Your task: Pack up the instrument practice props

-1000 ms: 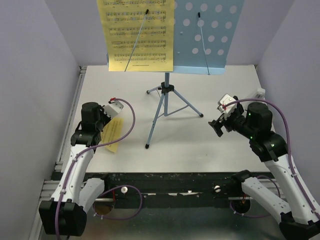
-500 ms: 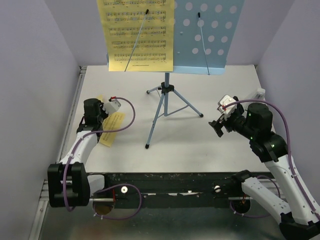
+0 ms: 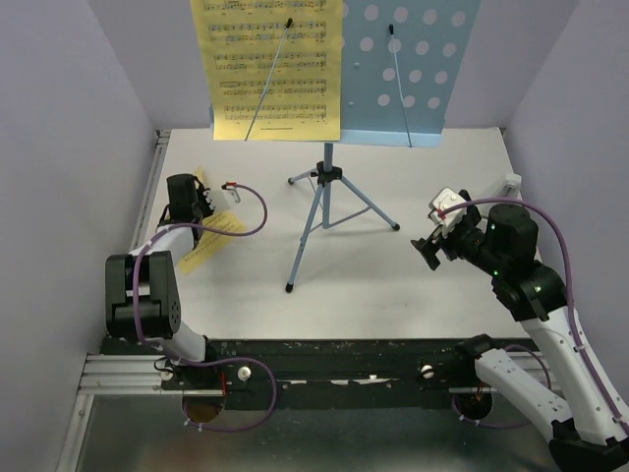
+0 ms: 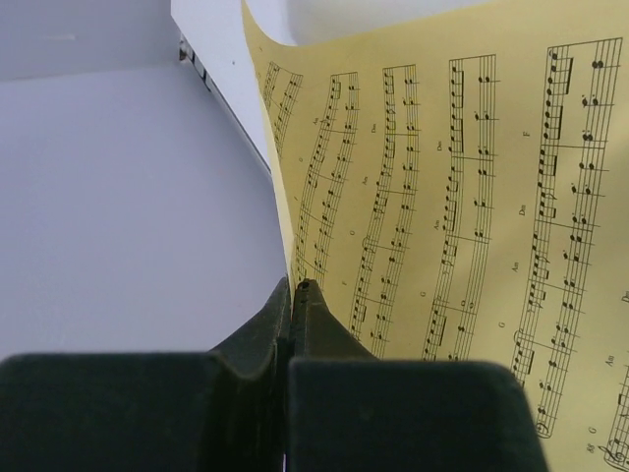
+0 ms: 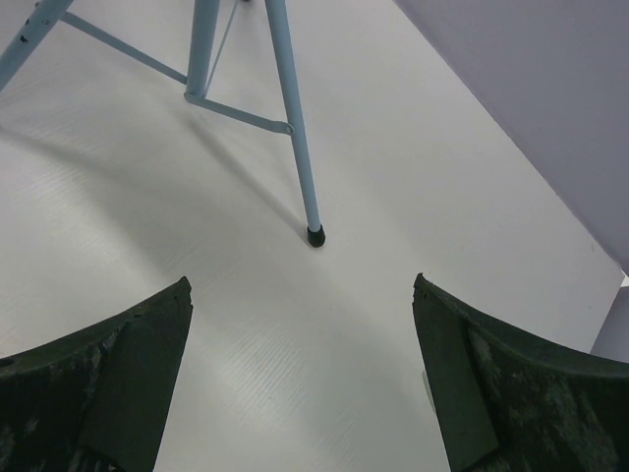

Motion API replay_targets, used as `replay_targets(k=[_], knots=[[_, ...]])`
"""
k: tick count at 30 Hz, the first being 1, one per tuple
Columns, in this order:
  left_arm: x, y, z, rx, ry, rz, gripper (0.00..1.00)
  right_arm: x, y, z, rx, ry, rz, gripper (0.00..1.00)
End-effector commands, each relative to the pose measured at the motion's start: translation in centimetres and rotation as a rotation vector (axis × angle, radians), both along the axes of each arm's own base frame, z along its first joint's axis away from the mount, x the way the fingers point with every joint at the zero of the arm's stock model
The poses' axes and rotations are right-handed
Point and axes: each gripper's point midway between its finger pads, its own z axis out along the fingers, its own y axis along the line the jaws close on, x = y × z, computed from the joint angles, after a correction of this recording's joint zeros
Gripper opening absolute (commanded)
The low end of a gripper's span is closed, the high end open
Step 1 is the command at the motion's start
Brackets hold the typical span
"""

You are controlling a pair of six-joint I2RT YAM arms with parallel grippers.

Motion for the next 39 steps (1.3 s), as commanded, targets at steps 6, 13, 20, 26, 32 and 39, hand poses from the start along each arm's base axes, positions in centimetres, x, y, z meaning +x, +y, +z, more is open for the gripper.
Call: replay_targets(k=[6,13,20,26,32,39], knots=[[3.0,-3.0,-0.8,0.069,-0.030,-0.272,0.00,-0.2,0.0,-0.4,-0.017,0.013,0.016,1.00],[4.0,-4.5,-0.8,0.036,-0.066,-0.361,0.00,-0.2,0.2,-0.5,-0.019,0.025,0.021,1.00],[7.6,-3.4,-1.2,0.056,-0.077,-0.317,0.00,0.2,0.6,0.1,-0.020,0.030,0.039,1.00],[9.6,-3.1,-0.6,0.065,-0.110,-0.294,0.01,0.3,0.5,0.2,-0.026,0.025,0.036,1.00],[10.0,-1.6,0.9,0.045,-0.137,-0.173,0.46,0.1,0.4,-0.1,-0.032,0.033,0.035,1.00],[9.6,0.5,3.9,-0.029,-0.216,0.036,0.63,0.2,0.6,-0.4,-0.022,0.035,0.039,1.00]])
